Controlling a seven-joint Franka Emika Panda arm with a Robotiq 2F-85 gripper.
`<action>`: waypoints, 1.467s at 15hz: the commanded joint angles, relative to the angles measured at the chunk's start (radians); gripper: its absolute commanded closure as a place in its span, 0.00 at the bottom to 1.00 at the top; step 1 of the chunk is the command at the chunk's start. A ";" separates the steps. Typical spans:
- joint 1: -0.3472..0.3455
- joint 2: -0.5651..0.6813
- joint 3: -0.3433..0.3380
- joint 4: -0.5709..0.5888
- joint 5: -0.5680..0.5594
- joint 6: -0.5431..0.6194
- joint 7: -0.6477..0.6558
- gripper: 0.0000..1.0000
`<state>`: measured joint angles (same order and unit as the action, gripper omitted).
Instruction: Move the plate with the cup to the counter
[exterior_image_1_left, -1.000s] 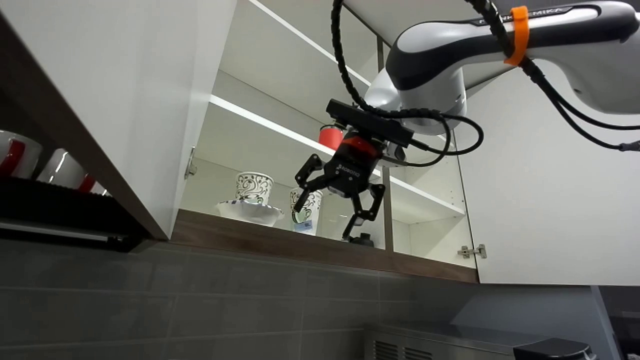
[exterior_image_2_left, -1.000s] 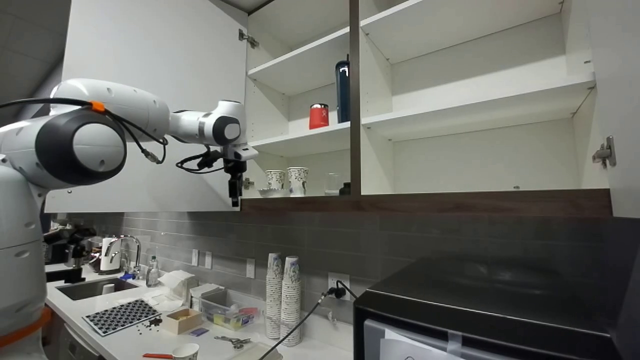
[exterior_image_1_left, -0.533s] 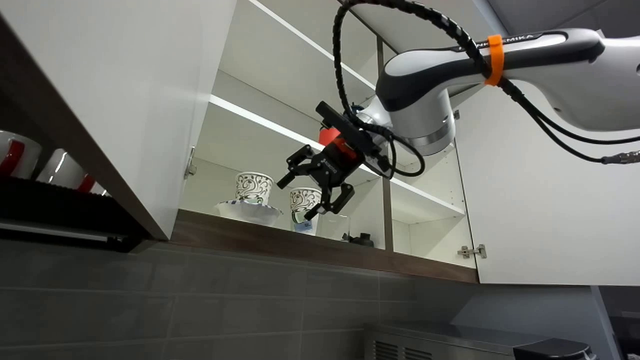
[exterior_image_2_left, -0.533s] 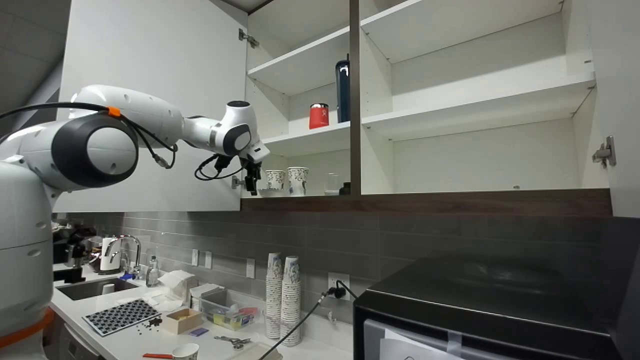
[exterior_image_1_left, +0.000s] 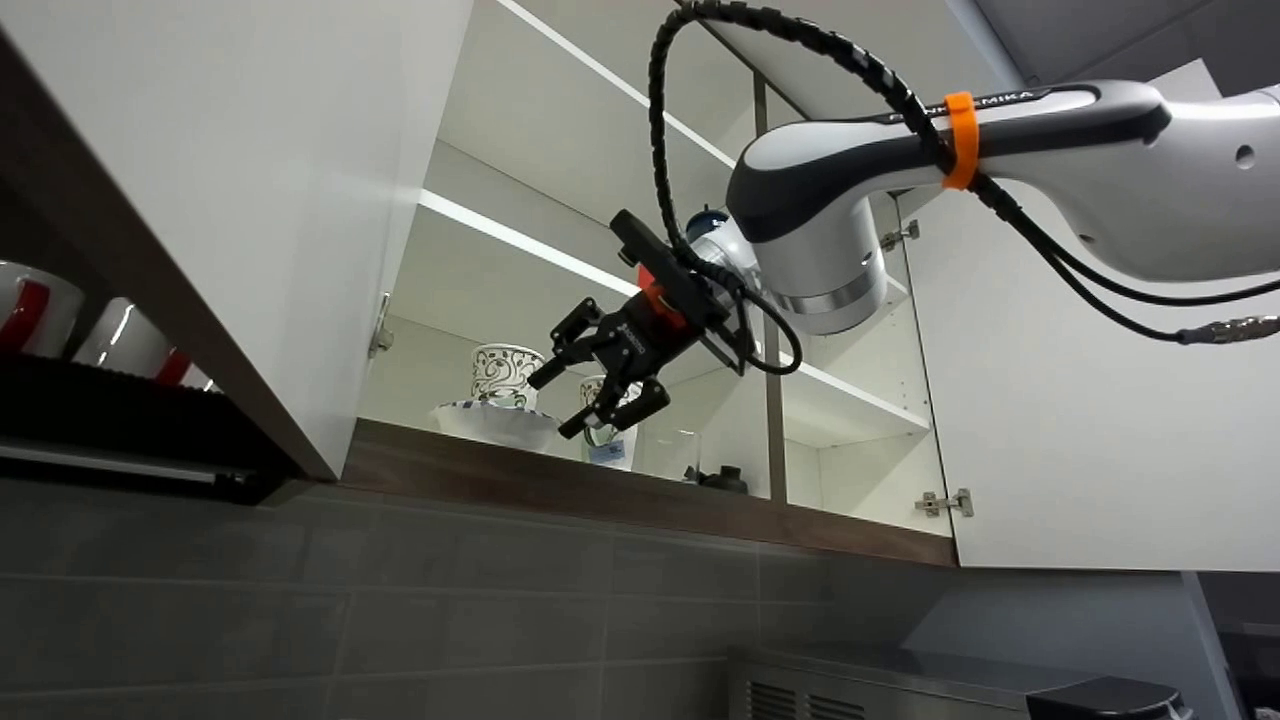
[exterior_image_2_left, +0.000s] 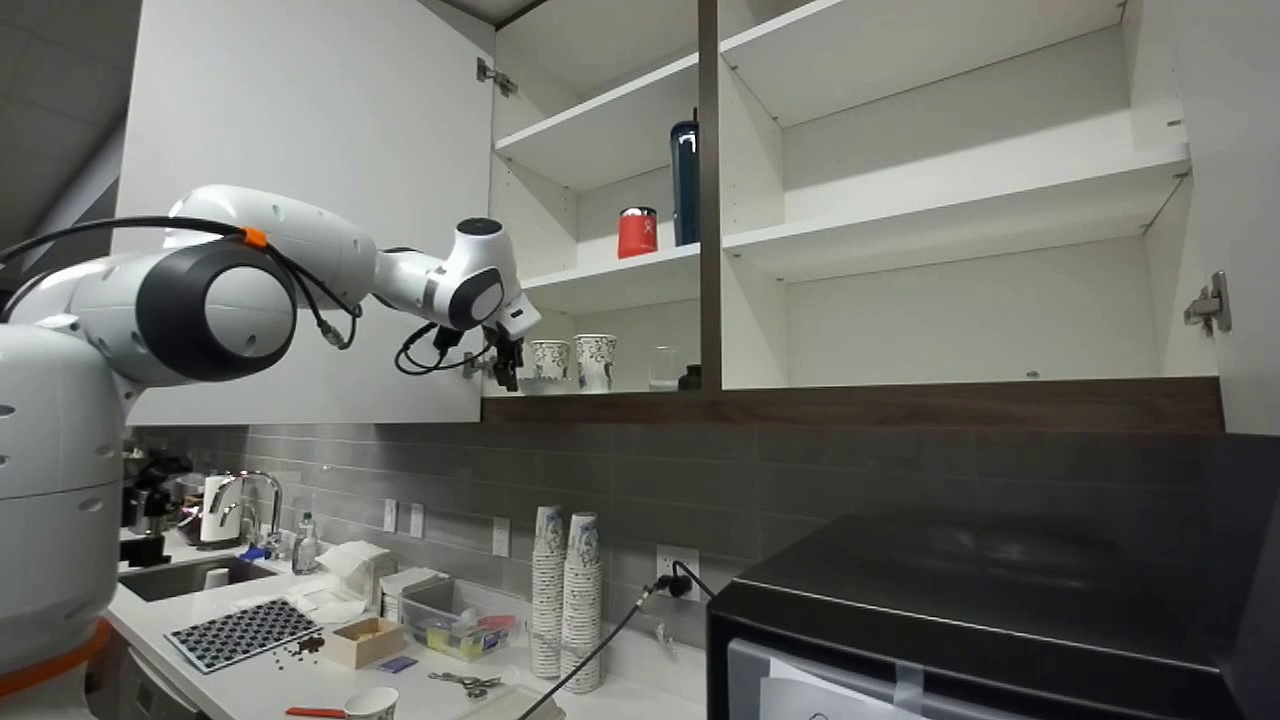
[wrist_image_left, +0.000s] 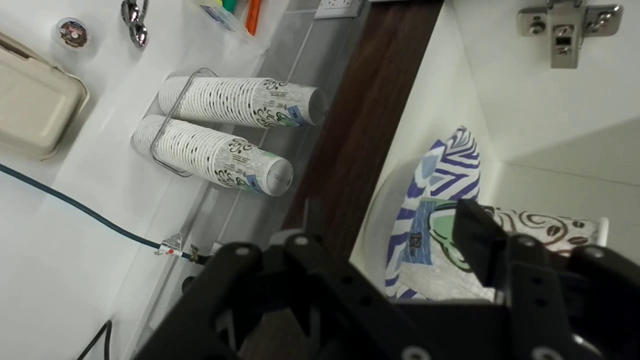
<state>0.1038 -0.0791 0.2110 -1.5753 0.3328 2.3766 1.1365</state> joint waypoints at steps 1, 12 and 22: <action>0.021 0.005 -0.017 -0.013 0.021 0.043 -0.002 0.11; 0.020 0.030 -0.023 -0.018 -0.012 0.123 0.008 0.60; 0.015 0.025 -0.044 -0.020 -0.010 0.114 0.010 1.00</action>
<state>0.1103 -0.0468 0.1785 -1.5771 0.3284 2.4760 1.1365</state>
